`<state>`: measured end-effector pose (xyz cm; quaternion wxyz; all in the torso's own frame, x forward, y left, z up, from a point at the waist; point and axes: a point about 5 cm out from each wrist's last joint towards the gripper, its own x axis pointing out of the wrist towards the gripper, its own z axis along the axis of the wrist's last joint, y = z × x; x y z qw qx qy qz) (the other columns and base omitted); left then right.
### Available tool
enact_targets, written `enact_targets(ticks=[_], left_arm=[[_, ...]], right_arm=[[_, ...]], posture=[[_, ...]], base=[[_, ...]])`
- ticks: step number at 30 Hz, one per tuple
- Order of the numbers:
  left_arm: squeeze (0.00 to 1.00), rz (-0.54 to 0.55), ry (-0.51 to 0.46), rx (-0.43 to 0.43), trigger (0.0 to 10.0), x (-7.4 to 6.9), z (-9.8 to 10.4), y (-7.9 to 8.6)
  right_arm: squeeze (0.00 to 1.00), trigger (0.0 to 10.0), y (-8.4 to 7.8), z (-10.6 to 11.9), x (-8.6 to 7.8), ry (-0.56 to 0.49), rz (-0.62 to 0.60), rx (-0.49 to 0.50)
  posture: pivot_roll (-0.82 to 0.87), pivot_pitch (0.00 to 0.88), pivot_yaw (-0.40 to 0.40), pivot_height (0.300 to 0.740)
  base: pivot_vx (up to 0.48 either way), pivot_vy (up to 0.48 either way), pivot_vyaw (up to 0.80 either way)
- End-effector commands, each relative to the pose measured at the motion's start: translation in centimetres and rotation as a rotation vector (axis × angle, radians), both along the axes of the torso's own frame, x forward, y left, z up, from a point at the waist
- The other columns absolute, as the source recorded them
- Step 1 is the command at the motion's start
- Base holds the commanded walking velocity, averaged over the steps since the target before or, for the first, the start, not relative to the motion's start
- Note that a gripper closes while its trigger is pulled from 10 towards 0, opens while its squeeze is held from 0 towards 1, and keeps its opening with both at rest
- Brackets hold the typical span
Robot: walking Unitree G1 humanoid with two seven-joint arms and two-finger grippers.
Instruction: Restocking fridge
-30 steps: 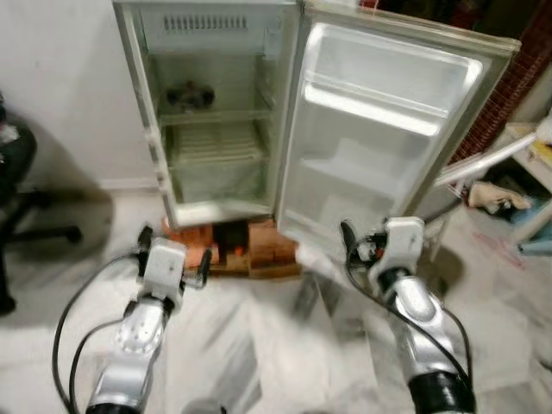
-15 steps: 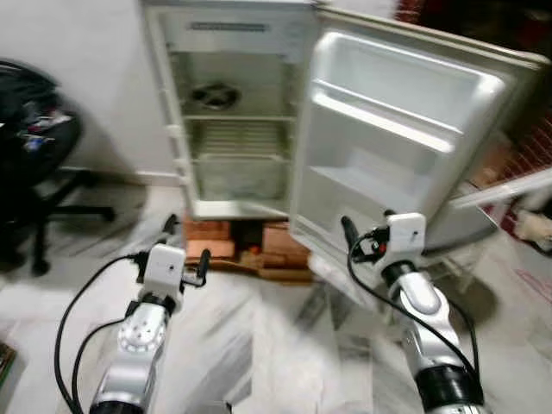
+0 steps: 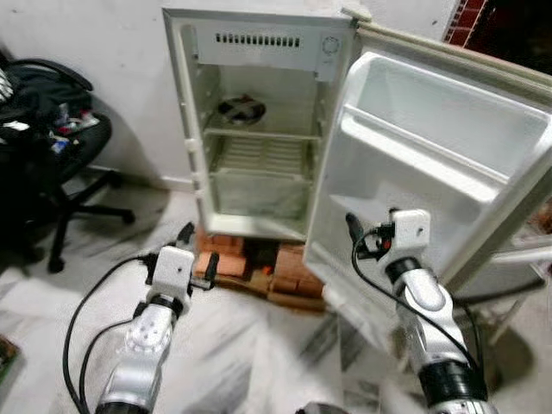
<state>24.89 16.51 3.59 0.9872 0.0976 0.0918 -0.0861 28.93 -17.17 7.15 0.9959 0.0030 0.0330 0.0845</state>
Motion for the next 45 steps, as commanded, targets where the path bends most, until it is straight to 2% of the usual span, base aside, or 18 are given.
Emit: enact_targets(ticks=[1, 7, 12, 21, 25, 27, 31, 33, 36, 40, 45], left_arm=[[0.00, 0.000, 0.032, -0.028, 10.0, -0.2, -0.2, 0.0], [0.00, -0.044, 0.036, -0.047, 10.0, -0.5, -0.2, -0.3], [0.00, -0.075, 0.024, -0.003, 10.0, -0.5, -0.2, -0.3], [0.00, -0.084, 0.025, -0.008, 10.0, -0.6, -0.2, -0.3], [0.00, -0.062, 0.028, -0.025, 10.0, -0.5, -0.2, 0.2], [0.00, -0.030, 0.032, -0.042, 10.0, -0.4, -0.3, 0.6], [0.00, 0.017, 0.014, -0.023, 10.0, -0.1, -0.1, 1.3], [0.00, 0.031, 0.003, -0.020, 10.0, 0.0, 0.2, 1.7], [0.00, 0.058, -0.016, -0.014, 10.0, 0.0, 0.6, 2.5], [0.00, 0.123, -0.015, -0.077, 10.0, -0.5, 0.6, 3.8], [0.00, 0.117, -0.018, -0.090, 10.0, -0.6, 0.6, 3.7]], right_arm=[[0.00, 10.0, 1.5, -0.6, -0.2, 0.048, 0.093, 0.041], [0.00, 10.0, 3.1, -2.2, -1.5, 0.174, 0.297, 0.097], [0.00, 10.0, 3.1, -2.4, -1.6, 0.178, 0.307, 0.080], [0.00, 10.0, 2.5, -2.7, -1.8, 0.208, 0.323, 0.068], [0.00, 10.0, 1.9, -2.4, -1.5, 0.180, 0.280, 0.055], [0.00, 10.0, 1.5, -1.7, -1.0, 0.135, 0.232, 0.043], [0.00, 10.0, 0.5, -0.4, -0.1, 0.053, 0.088, 0.053], [0.00, 10.0, 0.4, 0.0, 0.0, 0.035, 0.064, 0.054], [0.00, 10.0, 0.3, 0.3, 0.0, 0.013, 0.030, 0.044], [0.00, 10.0, 0.6, 0.4, -0.6, -0.012, -0.032, 0.048], [0.00, 10.0, 1.0, 0.2, -0.9, -0.016, -0.051, 0.039]], posture=[[0.09, 0.014, -0.036, 0.740], [0.10, 0.011, -0.040, 0.740], [0.09, 0.008, -0.041, 0.740], [0.09, 0.012, -0.040, 0.740], [0.09, 0.015, -0.039, 0.740], [0.09, 0.016, -0.039, 0.740], [0.10, 0.017, -0.037, 0.740], [0.10, 0.020, -0.039, 0.740], [0.10, 0.022, -0.039, 0.740], [0.10, 0.028, -0.035, 0.740], [0.09, 0.026, -0.031, 0.740]], base=[[0.000, -0.450, 0.00], [-0.344, -0.329, 0.00], [-0.229, -0.357, 0.00], [0.000, -0.480, 0.00], [0.150, -0.090, 0.00], [0.133, 0.000, 0.00], [0.000, 0.000, 0.00], [0.000, 0.000, 0.00], [0.000, 0.000, 0.00], [0.000, 0.000, 0.00], [0.290, 0.000, 0.19]])
